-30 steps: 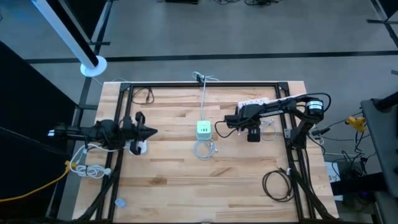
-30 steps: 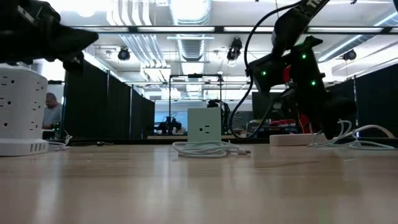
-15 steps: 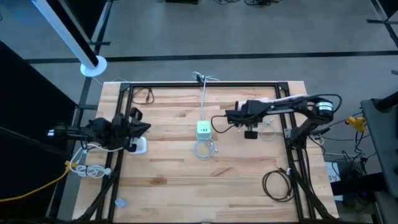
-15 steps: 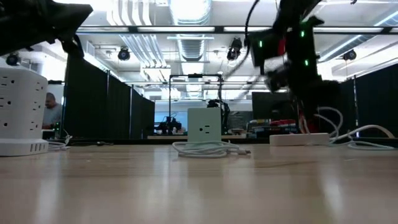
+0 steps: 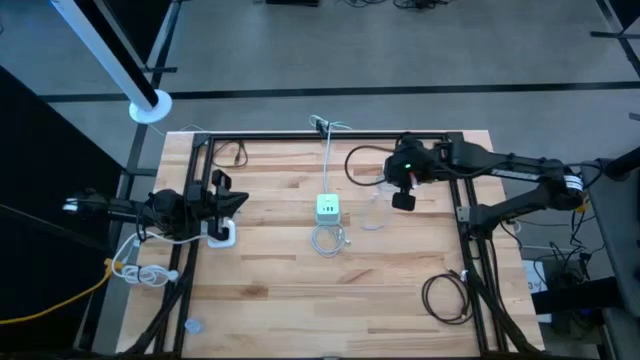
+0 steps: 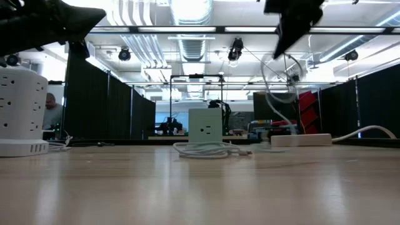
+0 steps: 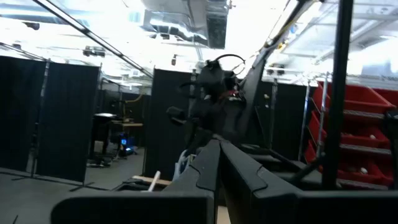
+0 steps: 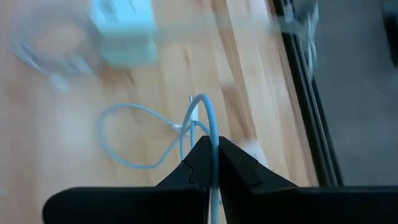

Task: Insert USB
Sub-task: Insert the middle right white charger cable into the top right white outlet extension

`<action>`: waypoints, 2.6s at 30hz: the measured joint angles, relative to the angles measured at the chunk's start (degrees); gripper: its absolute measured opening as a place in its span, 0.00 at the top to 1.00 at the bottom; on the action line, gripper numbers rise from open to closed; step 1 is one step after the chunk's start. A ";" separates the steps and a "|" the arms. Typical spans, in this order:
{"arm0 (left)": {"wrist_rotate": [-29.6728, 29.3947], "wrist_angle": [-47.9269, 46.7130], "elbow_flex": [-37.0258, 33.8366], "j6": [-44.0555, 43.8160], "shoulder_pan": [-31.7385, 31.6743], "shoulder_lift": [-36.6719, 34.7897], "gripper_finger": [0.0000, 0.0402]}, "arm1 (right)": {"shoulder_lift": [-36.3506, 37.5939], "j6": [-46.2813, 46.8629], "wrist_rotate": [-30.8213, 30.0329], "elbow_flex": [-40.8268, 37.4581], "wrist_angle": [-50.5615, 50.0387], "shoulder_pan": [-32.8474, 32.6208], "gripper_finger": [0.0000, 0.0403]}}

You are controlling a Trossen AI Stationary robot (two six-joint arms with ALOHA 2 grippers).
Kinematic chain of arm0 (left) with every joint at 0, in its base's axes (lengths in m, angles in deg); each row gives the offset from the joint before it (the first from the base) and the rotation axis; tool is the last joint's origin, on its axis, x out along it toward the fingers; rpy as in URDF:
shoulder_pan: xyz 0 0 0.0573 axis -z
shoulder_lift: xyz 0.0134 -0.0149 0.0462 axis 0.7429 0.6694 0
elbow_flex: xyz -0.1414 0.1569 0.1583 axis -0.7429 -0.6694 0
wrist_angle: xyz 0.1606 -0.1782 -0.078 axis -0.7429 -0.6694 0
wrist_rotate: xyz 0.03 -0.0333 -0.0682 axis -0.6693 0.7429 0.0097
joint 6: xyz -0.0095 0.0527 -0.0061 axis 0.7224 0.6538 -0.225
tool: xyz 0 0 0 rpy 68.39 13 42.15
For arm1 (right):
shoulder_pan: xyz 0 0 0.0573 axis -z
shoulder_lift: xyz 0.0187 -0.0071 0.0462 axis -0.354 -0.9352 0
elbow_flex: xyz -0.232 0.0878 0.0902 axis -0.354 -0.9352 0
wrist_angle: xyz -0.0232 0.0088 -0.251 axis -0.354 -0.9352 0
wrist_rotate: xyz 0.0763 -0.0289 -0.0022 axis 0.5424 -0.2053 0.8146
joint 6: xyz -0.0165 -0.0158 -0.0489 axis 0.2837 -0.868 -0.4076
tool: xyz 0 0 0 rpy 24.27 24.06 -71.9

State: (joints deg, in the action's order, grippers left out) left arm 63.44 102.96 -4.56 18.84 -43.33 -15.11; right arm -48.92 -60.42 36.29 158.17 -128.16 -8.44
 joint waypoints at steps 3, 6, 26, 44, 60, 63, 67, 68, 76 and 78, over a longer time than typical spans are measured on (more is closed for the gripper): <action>-1.71 7.11 0.17 -0.40 0.01 7.61 0.95 | 2.20 -1.56 2.51 0.12 4.72 -0.01 0.99; -3.42 14.22 0.33 -0.80 0.01 15.22 0.92 | 4.40 -3.12 5.02 0.23 9.45 -0.01 0.99; -7.11 -0.64 40.79 11.43 -1.21 66.67 0.53 | 15.20 -3.36 14.24 1.83 35.27 -0.04 0.99; -7.05 -20.49 63.28 14.84 -2.92 84.79 0.65 | 15.65 -0.93 21.11 6.18 33.65 -0.04 0.99; -6.95 -22.26 63.15 10.60 -4.43 84.70 0.96 | 15.55 -4.28 21.10 6.18 33.47 -0.04 0.99; -6.94 -22.21 63.15 10.57 -4.62 84.70 0.92 | 15.55 -4.31 21.15 6.18 33.47 -0.04 0.99; -6.92 -22.15 63.14 10.53 -4.87 84.70 0.86 | 15.56 -4.35 21.22 6.18 33.47 -0.04 0.99; -6.91 -22.12 63.14 10.52 -4.93 84.70 0.85 | 15.56 -4.36 21.27 6.18 33.47 -0.04 0.99; -6.91 -16.67 63.11 10.30 -5.07 86.07 0.68 | 15.22 -4.42 21.52 6.18 33.49 -0.04 0.99; -6.89 -14.53 63.17 10.28 -5.15 87.75 0.64 | 15.22 -4.42 21.53 6.16 33.82 -0.04 0.99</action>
State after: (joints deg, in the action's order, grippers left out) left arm 56.55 88.43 58.61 29.12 -48.48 72.65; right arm -33.70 -64.84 57.83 164.33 -94.34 -8.48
